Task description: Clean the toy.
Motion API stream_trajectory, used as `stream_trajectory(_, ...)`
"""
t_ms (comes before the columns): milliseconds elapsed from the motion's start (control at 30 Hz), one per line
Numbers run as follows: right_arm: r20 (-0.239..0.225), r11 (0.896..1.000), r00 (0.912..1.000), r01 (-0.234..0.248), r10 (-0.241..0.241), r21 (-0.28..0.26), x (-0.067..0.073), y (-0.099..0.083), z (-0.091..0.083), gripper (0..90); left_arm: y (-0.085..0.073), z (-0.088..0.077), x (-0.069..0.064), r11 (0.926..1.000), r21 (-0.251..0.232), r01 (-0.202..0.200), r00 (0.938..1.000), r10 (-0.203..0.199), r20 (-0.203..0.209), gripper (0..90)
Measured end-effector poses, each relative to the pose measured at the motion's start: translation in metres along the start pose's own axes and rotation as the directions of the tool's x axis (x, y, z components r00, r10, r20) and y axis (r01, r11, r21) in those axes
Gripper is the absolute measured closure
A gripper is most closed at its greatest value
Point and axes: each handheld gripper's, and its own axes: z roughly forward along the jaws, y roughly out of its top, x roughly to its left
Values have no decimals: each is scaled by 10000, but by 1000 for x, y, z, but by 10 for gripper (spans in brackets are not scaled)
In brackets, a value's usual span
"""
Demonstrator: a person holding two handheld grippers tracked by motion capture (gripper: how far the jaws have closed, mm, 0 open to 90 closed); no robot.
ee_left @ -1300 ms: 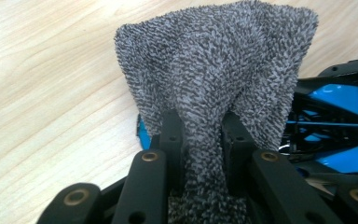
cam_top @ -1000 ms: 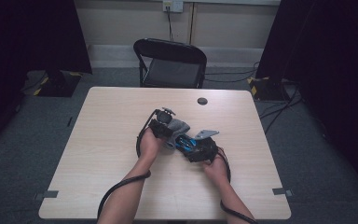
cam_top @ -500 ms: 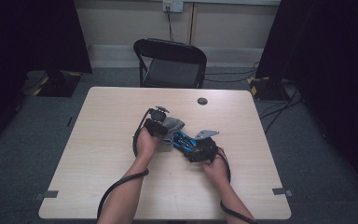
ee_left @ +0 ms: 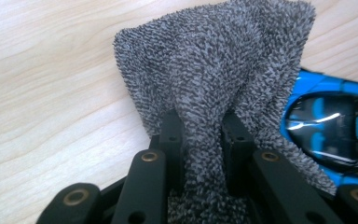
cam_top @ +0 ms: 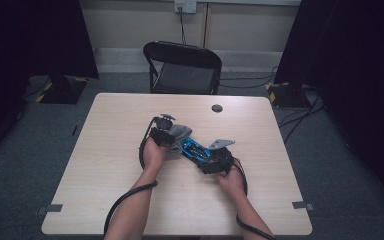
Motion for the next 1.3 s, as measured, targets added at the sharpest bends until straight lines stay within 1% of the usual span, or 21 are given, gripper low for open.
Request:
stream_trajectory(333,-4,10000,10000,-6,6,2,0,0,0,244,-3,-4,9,10000,13,-85,9996,86,-287,744)
stream_trajectory(433,-5,10000,10000,-6,6,2,0,0,0,244,-3,-6,14,10000,4,-12,9994,13,-357,744)
stream_trajectory(533,-2,10000,10000,-5,5,0,0,0,0,244,-5,-9,21,10000,-20,10,9987,-11,-512,745)
stream_trajectory(633,-5,10000,10000,-6,6,1,0,0,0,244,-5,-11,23,10000,2,65,9983,-65,-576,745)
stream_trajectory(700,-4,10000,10000,-7,7,1,0,0,0,244,-6,-15,26,10000,-66,61,9982,-65,-593,745)
stream_trajectory(767,-10,10000,10000,-7,7,5,0,0,0,244,-5,-19,27,9996,-213,177,9987,-187,-483,745)
stream_trajectory(800,-5,10000,10000,-8,8,3,0,0,0,244,-5,-19,27,9996,-213,177,9987,-187,-483,745)
stream_trajectory(833,-5,10000,10000,-8,8,3,0,0,0,244,-5,-22,27,9992,-347,189,9989,-204,-425,745)
stream_trajectory(867,-5,10000,10000,-10,10,2,0,0,0,244,-4,-25,26,9990,-406,183,9993,-196,-330,745)
stream_trajectory(933,-7,10000,10000,-11,11,3,0,0,0,244,-2,-34,24,9974,-717,117,9999,-124,-95,744)
stream_trajectory(967,-7,10000,10000,-11,11,3,0,0,0,244,-2,-34,24,9974,-717,117,9999,-124,-95,745)
stream_trajectory(1000,-9,10000,10000,-10,10,7,0,0,0,244,-2,-37,22,9971,-754,45,10000,-52,-79,745)
stream_trajectory(1033,-8,10000,10000,-9,9,4,0,0,0,244,-1,-39,20,9964,-848,60,10000,-63,-32,744)
stream_trajectory(1067,-10,10000,10000,-11,11,7,0,0,0,244,-1,-43,18,9942,-1044,272,9987,-225,457,744)
stream_trajectory(1100,-12,10000,10000,-7,7,11,0,0,0,244,-1,-44,15,9940,-1064,235,9983,-178,549,745)
stream_trajectory(1133,-12,10000,10000,-6,6,10,0,0,0,244,-1,-44,15,9940,-1064,235,9983,-178,549,744)
stream_trajectory(1167,-12,10000,10000,-8,8,11,0,0,0,244,-2,-45,8,9936,-1130,89,9973,-5,738,745)
stream_trajectory(1200,-12,10000,10000,-8,8,11,0,0,0,244,-2,-45,8,9936,-1130,89,9973,-5,738,744)
stream_trajectory(1267,-10,10000,10000,-7,7,12,0,0,0,244,-3,-45,0,9931,-1176,-33,9952,148,970,744)
stream_trajectory(1300,-9,10000,10000,-5,5,11,0,0,0,244,-4,-44,-9,9925,-1213,-144,9927,288,1175,744)
